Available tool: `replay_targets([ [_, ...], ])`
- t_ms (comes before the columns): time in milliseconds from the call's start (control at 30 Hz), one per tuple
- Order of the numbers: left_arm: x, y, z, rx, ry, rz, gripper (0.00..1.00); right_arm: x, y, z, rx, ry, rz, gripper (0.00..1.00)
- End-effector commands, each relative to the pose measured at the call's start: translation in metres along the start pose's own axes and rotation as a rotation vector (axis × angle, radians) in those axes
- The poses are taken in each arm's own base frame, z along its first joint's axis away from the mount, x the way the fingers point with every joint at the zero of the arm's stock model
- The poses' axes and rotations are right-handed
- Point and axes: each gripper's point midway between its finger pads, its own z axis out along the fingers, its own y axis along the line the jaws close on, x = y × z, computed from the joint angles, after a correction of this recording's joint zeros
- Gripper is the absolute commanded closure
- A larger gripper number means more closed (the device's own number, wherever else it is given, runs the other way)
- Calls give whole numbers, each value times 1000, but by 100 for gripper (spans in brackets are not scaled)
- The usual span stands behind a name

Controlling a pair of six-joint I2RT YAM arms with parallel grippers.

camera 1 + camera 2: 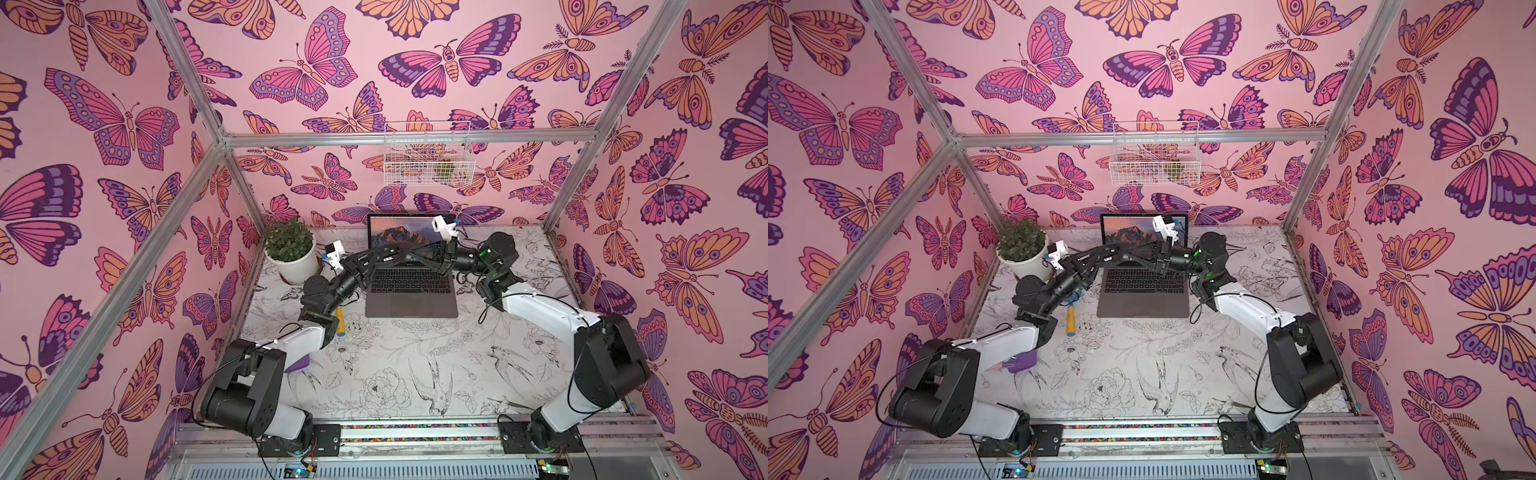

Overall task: Insert the wireless mouse receiver into the laptop
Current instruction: Close the lid on the mouse.

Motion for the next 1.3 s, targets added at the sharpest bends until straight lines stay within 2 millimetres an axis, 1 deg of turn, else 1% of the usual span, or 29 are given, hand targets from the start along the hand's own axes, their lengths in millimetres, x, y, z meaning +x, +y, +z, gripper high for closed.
replay_targets([
  [0,5,-24,-2,76,10,31,100,-10,23,7,-102,-4,-11,100],
  [133,6,-25,-3,81,11,31,100,-12,15,10,-101,17,16,100],
  [300,5,-22,-3,77,11,27,100,-14,14,12,-92,21,19,100],
  [600,5,-23,-2,81,10,25,100,-12,4,11,-65,26,29,100],
  [733,6,-25,-4,84,12,25,100,-11,-5,10,-22,27,24,100],
  [1067,6,-26,-3,89,14,26,100,-10,-20,10,14,25,38,100],
  [1267,6,-28,-3,93,14,30,100,-11,-22,10,20,25,53,100],
])
